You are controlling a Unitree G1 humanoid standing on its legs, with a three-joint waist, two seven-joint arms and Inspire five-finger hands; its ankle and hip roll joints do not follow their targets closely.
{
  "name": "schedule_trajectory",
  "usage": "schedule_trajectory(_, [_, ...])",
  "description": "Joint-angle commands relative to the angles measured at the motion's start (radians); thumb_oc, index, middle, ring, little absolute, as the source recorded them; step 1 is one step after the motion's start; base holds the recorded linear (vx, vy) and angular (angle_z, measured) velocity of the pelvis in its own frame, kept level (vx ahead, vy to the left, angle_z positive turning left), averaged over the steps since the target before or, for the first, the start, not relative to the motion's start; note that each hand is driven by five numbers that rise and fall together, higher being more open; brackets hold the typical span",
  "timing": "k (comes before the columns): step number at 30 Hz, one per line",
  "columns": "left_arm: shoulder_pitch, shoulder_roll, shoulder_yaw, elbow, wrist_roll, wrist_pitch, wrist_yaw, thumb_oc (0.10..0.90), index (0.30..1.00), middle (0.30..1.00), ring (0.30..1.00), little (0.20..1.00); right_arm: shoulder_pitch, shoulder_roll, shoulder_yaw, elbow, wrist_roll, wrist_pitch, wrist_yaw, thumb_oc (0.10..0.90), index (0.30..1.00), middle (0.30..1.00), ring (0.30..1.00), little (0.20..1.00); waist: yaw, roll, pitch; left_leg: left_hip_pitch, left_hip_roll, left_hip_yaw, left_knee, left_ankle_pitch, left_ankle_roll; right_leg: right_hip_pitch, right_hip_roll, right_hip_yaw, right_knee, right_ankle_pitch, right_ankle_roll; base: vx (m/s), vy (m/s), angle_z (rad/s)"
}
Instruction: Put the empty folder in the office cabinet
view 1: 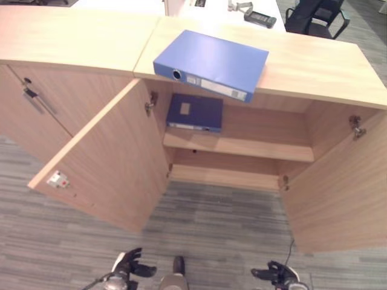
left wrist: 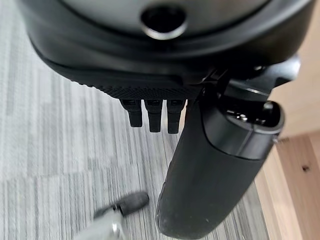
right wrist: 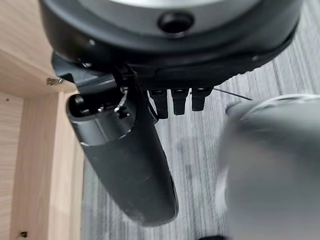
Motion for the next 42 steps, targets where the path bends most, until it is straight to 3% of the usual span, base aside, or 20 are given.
schedule_trajectory(1, [-0.009, 0.011, 0.021, -0.014, -0.012, -0.012, 0.004, 0.8, 0.9, 0.9, 0.9, 0.9, 0.005, -0.099, 0.012, -0.006, 0.028, -0.029, -0.024, 0.8, 0.9, 0.9, 0.9, 0.9, -0.04, 0.046, 0.018, -0.031, 0.019, -0.088, 0.058, -0.074, -0.07, -0.042, 0.119, 0.066, -0.051, -0.092, -0.033, 0.2, 0.149, 0.18])
schedule_trajectory(3, [-0.013, 0.007, 0.011, -0.017, -0.007, -0.013, -0.002, 0.8, 0.9, 0.9, 0.9, 0.9, 0.015, -0.108, 0.006, 0.005, 0.038, -0.028, -0.025, 0.8, 0.9, 0.9, 0.9, 0.9, -0.068, 0.045, 0.033, 0.007, -0.015, -0.11, 0.048, -0.098, -0.063, -0.068, 0.159, 0.077, -0.148, -0.074, -0.043, 0.25, 0.085, 0.32])
schedule_trajectory(5, [-0.018, 0.0, -0.001, -0.014, 0.002, -0.017, -0.004, 0.8, 0.9, 0.9, 0.9, 0.9, 0.022, -0.118, -0.002, 0.017, 0.044, -0.027, -0.026, 0.8, 0.9, 0.9, 0.9, 0.9, -0.095, 0.048, 0.04, 0.042, -0.038, -0.132, 0.039, -0.123, -0.065, -0.082, 0.157, 0.083, -0.269, -0.045, -0.049, 0.35, 0.007, 0.35])
schedule_trajectory(6, [-0.023, -0.004, -0.009, -0.015, 0.011, -0.018, -0.002, 0.8, 0.9, 0.9, 0.9, 0.9, 0.024, -0.122, -0.009, 0.024, 0.042, -0.021, -0.026, 0.8, 0.9, 0.9, 0.9, 0.9, -0.127, 0.059, 0.046, 0.073, -0.037, -0.157, 0.033, -0.14, -0.073, -0.14, 0.143, 0.125, -0.312, 0.002, -0.033, 0.33, -0.034, 0.5])
schedule_trajectory(9, [-0.027, -0.011, -0.017, -0.019, 0.015, -0.019, -0.002, 0.8, 0.9, 0.9, 0.9, 0.9, 0.035, -0.121, -0.015, 0.027, 0.036, -0.016, -0.023, 0.8, 0.9, 0.9, 0.9, 0.9, -0.156, 0.075, 0.053, 0.113, -0.025, -0.183, 0.028, -0.16, -0.084, -0.174, 0.115, 0.156, -0.34, 0.037, -0.017, 0.3, -0.097, 0.75])
schedule_trajectory(10, [-0.027, -0.014, -0.02, -0.02, 0.019, -0.019, -0.004, 0.8, 0.9, 0.9, 0.9, 0.9, 0.04, -0.124, -0.016, 0.03, 0.028, -0.012, -0.022, 0.8, 0.9, 0.9, 0.9, 0.9, -0.167, 0.083, 0.055, 0.134, -0.019, -0.194, 0.024, -0.171, -0.087, -0.18, 0.103, 0.154, -0.336, 0.042, -0.015, 0.29, -0.115, 0.69])
schedule_trajectory(13, [-0.026, -0.019, -0.025, -0.018, 0.027, -0.023, -0.006, 0.8, 0.9, 0.9, 0.9, 0.9, 0.054, -0.129, -0.017, 0.035, 0.01, -0.01, -0.022, 0.8, 0.9, 0.9, 0.9, 0.9, -0.168, 0.075, 0.047, 0.157, -0.029, -0.193, 0.026, -0.188, -0.093, -0.144, 0.072, 0.119, -0.368, 0.06, -0.018, 0.26, -0.098, 0.5])
schedule_trajectory(16, [-0.013, -0.04, -0.031, -0.008, 0.033, -0.022, -0.008, 0.8, 0.9, 0.9, 0.9, 0.9, 0.061, -0.147, -0.022, 0.043, -0.005, -0.008, -0.016, 0.8, 0.9, 0.9, 0.9, 0.9, -0.182, 0.099, 0.006, 0.194, 0.009, -0.202, 0.017, -0.192, -0.126, -0.115, 0.075, 0.085, -0.367, 0.064, -0.03, 0.35, -0.22, 0.18])
schedule_trajectory(17, [-0.019, -0.049, -0.039, -0.011, 0.033, -0.02, -0.008, 0.8, 0.9, 0.9, 0.9, 0.9, 0.061, -0.156, -0.017, 0.041, -0.007, -0.01, -0.017, 0.8, 0.9, 0.9, 0.9, 0.9, -0.186, 0.109, 0.0, 0.19, 0.034, -0.206, 0.035, -0.167, -0.15, -0.102, 0.086, 0.066, -0.359, 0.049, -0.042, 0.12, -0.138, 0.15])
schedule_trajectory(19, [-0.023, -0.052, -0.041, -0.014, 0.03, -0.018, -0.008, 0.8, 0.9, 0.9, 0.9, 0.9, 0.06, -0.16, -0.012, 0.039, -0.012, -0.01, -0.017, 0.8, 0.9, 0.9, 0.9, 0.9, -0.188, 0.116, -0.001, 0.188, 0.05, -0.209, 0.045, -0.15, -0.163, -0.098, 0.094, 0.053, -0.35, 0.036, -0.052, 0.17, -0.196, 0.01])
schedule_trajectory(20, [-0.026, -0.061, -0.045, -0.02, 0.025, -0.016, -0.009, 0.8, 0.9, 0.9, 0.9, 0.9, 0.053, -0.168, -0.009, 0.037, -0.017, -0.01, -0.017, 0.8, 0.9, 0.9, 0.9, 0.9, -0.187, 0.126, -0.004, 0.175, 0.078, -0.21, 0.086, -0.1, -0.19, -0.085, 0.113, 0.029, -0.338, 0.006, -0.067, 0.23, -0.265, 0.09])
schedule_trajectory(22, [-0.027, -0.065, -0.048, -0.026, 0.018, -0.014, -0.008, 0.8, 0.9, 0.9, 0.9, 0.9, 0.045, -0.181, -0.014, 0.038, -0.008, -0.011, -0.018, 0.8, 0.9, 0.9, 0.9, 0.9, -0.184, 0.127, -0.002, 0.156, 0.095, -0.218, 0.143, -0.052, -0.206, -0.066, 0.129, 0.018, -0.334, -0.016, -0.084, 0.19, -0.229, 0.15])
schedule_trajectory(24, [-0.027, -0.069, -0.058, -0.045, 0.012, -0.012, -0.01, 0.8, 0.9, 0.9, 0.9, 0.9, 0.044, -0.199, -0.021, 0.03, 0.014, -0.016, -0.021, 0.8, 0.9, 0.9, 0.9, 0.9, -0.173, 0.116, 0.011, 0.112, 0.103, -0.225, 0.252, 0.02, -0.212, -0.027, 0.147, 0.011, -0.333, -0.05, -0.113, 0.16, -0.216, 0.01])
schedule_trajectory(25, [-0.027, -0.069, -0.058, -0.045, 0.012, -0.012, -0.01, 0.8, 0.9, 0.9, 0.9, 0.9, 0.044, -0.199, -0.022, 0.03, 0.014, -0.016, -0.02, 0.8, 0.9, 0.9, 0.9, 0.9, -0.174, 0.116, 0.011, 0.11, 0.102, -0.227, 0.254, 0.019, -0.213, -0.027, 0.146, 0.01, -0.332, -0.05, -0.113, 0.12, -0.2, -0.12])
schedule_trajectory(26, [-0.029, -0.069, -0.06, -0.049, 0.011, -0.013, -0.009, 0.8, 0.9, 0.9, 0.9, 0.9, 0.045, -0.201, -0.019, 0.023, 0.02, -0.017, -0.018, 0.8, 0.9, 0.9, 0.9, 0.9, -0.171, 0.105, 0.02, 0.08, 0.101, -0.224, 0.322, 0.055, -0.213, -0.017, 0.147, 0.014, -0.329, -0.057, -0.125, 0.07, -0.135, -0.07])
schedule_trajectory(28, [-0.03, -0.069, -0.064, -0.057, 0.012, -0.01, -0.012, 0.8, 0.9, 0.9, 0.9, 0.9, 0.038, -0.206, -0.016, 0.019, 0.024, -0.017, -0.021, 0.8, 0.9, 0.9, 0.9, 0.9, -0.166, 0.083, 0.031, 0.033, 0.096, -0.218, 0.418, 0.061, -0.204, 0.004, 0.144, 0.017, -0.327, -0.075, -0.14, 0.12, -0.185, -0.01])
schedule_trajectory(31, [-0.031, -0.071, -0.069, -0.054, 0.018, -0.005, -0.007, 0.8, 0.9, 0.9, 0.9, 0.9, 0.023, -0.207, -0.009, 0.017, 0.029, -0.014, -0.026, 0.8, 0.9, 0.9, 0.9, 0.9, -0.152, 0.065, 0.044, -0.009, 0.095, -0.201, 0.439, 0.044, -0.188, 0.033, 0.143, 0.029, -0.333, -0.093, -0.147, 0.11, -0.079, -0.1])
schedule_trajectory(34, [-0.031, -0.076, -0.079, -0.049, 0.023, -0.006, -0.007, 0.8, 0.9, 0.9, 0.9, 0.9, 0.014, -0.207, -0.002, 0.013, 0.036, -0.016, -0.028, 0.8, 0.9, 0.9, 0.9, 0.9, -0.125, 0.049, 0.048, -0.079, 0.032, -0.223, 0.375, -0.052, -0.163, 0.063, 0.138, 0.055, -0.354, -0.106, -0.139, 0.18, -0.004, -0.17])
schedule_trajectory(37, [-0.024, -0.082, -0.082, -0.036, 0.024, -0.008, -0.005, 0.8, 0.9, 0.9, 0.9, 0.9, 0.001, -0.203, 0.015, 0.006, 0.031, -0.02, -0.025, 0.8, 0.9, 0.9, 0.9, 0.9, -0.096, 0.062, 0.047, -0.097, -0.021, -0.261, 0.221, -0.077, -0.159, 0.09, 0.16, 0.092, -0.357, -0.126, -0.127, 0.18, 0.048, -0.23])
schedule_trajectory(42, [-0.01, -0.08, -0.076, -0.023, 0.039, -0.009, -0.003, 0.8, 0.9, 0.9, 0.9, 0.9, 0.01, -0.186, 0.021, 0.004, 0.013, -0.027, -0.025, 0.8, 0.9, 0.9, 0.9, 0.9, -0.093, 0.067, 0.025, -0.032, -0.017, -0.256, 0.144, -0.091, -0.151, 0.112, 0.172, 0.114, -0.377, -0.112, -0.12, 0.09, 0.043, -0.51])
